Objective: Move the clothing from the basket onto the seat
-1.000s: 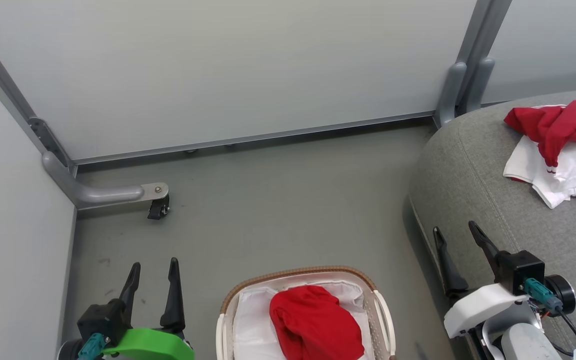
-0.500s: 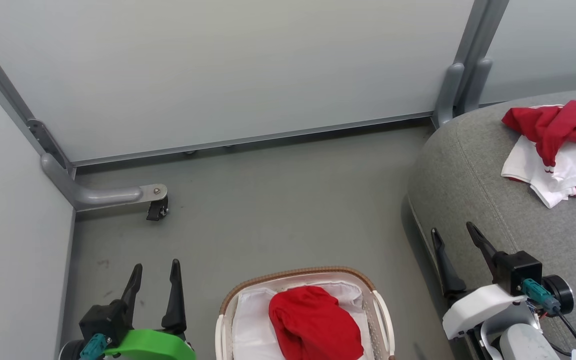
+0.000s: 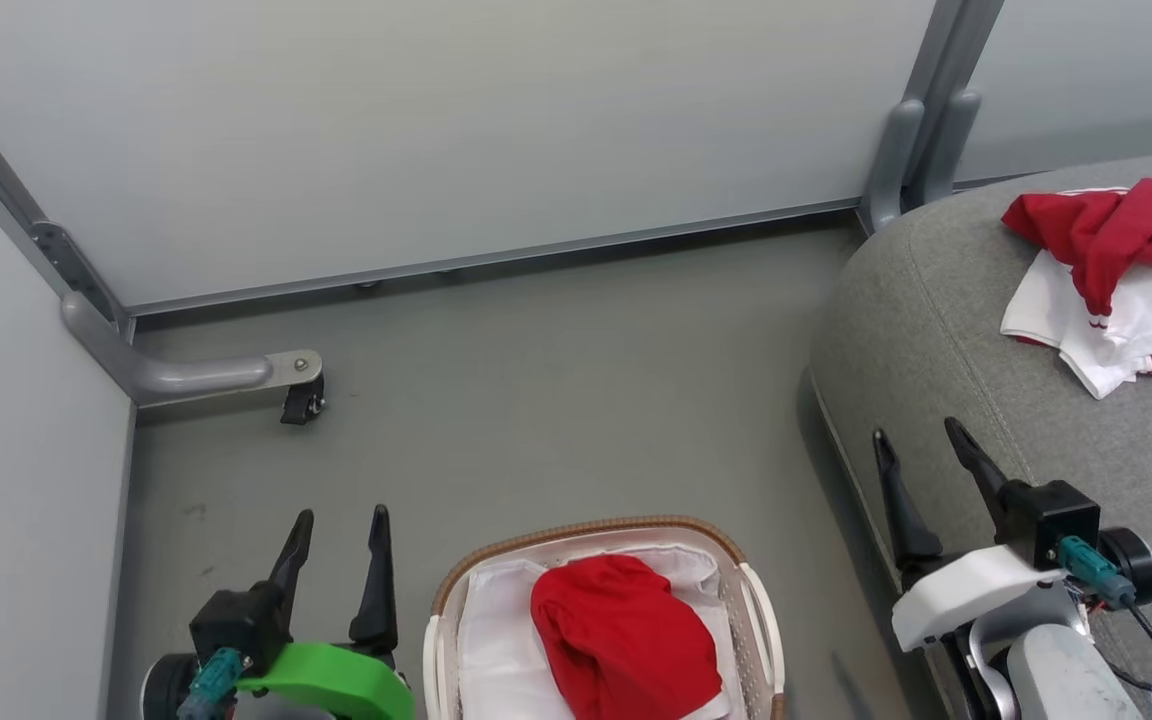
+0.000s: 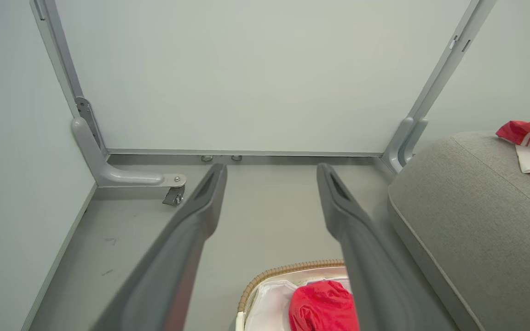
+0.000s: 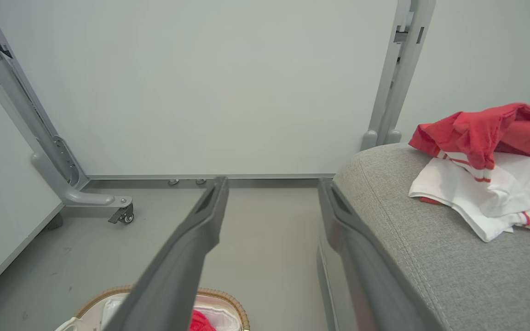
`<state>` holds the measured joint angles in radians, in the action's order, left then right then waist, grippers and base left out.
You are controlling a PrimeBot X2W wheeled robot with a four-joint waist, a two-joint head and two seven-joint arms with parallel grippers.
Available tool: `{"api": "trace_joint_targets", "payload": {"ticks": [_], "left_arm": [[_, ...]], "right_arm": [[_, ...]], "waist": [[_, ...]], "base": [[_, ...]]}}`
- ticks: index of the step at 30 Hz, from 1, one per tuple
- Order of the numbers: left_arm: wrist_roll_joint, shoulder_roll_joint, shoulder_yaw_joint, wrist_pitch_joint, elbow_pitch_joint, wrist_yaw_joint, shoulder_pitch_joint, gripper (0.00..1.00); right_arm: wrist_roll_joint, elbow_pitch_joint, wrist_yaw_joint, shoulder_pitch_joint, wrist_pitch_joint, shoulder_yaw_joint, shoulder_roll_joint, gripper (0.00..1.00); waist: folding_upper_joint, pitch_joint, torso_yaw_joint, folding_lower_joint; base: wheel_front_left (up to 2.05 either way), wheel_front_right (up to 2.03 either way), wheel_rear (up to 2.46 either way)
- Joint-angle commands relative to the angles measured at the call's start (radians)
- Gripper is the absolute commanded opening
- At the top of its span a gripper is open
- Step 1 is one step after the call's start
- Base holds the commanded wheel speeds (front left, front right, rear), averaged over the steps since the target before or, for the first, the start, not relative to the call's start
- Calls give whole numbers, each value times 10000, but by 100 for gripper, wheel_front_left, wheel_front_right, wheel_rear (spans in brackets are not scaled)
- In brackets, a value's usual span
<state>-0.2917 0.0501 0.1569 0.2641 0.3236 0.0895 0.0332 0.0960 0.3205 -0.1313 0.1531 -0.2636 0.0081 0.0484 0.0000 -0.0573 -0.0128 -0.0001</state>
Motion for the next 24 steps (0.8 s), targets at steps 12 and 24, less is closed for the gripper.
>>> {"api": "trace_joint_targets", "payload": {"ticks": [12,24], "left_arm": [[862,24,2422,0,1610,364,2515,100],[1143,68,3709,0,5324,415,4883,100]], "right_arm": [[-233,-600,10,1312,-17,-444,37,100],[152,-1055,10,2795,-17,-152,29,100]], "waist": [[0,-2462,-765,1],[0,-5332,-1945,1]], "base": [[0,0,0],[0,0,0]]}}
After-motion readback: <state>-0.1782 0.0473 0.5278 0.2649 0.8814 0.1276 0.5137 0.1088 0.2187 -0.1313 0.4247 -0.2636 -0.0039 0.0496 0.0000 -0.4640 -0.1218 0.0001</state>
